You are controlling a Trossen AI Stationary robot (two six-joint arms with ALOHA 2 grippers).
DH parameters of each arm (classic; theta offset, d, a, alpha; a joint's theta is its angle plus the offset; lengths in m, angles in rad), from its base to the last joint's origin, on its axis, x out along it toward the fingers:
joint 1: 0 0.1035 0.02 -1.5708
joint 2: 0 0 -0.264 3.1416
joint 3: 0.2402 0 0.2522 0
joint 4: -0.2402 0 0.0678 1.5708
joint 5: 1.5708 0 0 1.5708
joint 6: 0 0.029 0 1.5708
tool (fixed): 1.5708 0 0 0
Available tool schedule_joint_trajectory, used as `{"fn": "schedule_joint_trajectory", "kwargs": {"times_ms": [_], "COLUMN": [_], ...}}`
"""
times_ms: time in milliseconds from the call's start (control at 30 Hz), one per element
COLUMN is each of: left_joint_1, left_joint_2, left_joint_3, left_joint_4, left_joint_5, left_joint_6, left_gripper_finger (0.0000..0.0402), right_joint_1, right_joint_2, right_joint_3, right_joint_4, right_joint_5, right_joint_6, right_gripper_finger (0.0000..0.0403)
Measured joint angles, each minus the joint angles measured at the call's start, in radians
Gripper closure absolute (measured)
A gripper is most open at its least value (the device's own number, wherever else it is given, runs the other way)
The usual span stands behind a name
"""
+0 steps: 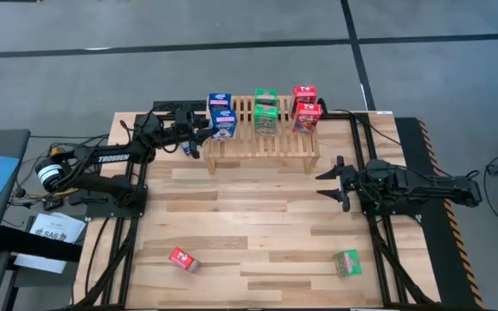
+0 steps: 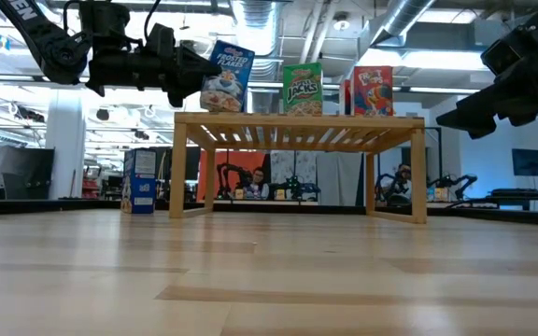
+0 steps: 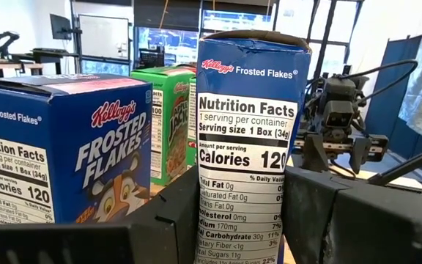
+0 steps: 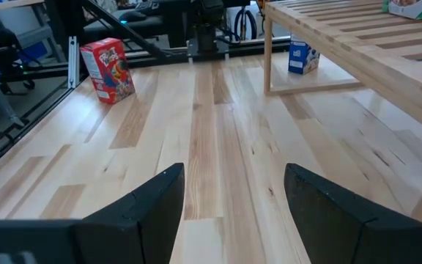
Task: Stack cereal on shelf
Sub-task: Put the bottom blue cereal box on the shelf aligned with the other blue cereal box
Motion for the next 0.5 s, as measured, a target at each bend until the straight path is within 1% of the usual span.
{"fn": "schedule_joint_trajectory", "kwargs": {"times_ms": [333,500], "left_joint_1": [0.0,0.01], "left_joint_2": [0.0,0.0], "left_joint_3": [0.0,0.0], "left_joint_4": [-0.008,-0.008], "left_joint_5": [-0.012,0.008], "left_joint_6": [0.104,0.132], "left_gripper_finger": [0.0266,0.0266], "right_joint_1": [0.0,0.0], "right_joint_2": [0.0,0.0], "right_joint_3": [0.0,0.0], "right_joint_4": [-0.002,-0.002], "right_joint_5": [0.0,0.0], "right_joint_6": [0.0,0.0], "right_gripper_finger": [0.0142,0.0142]}}
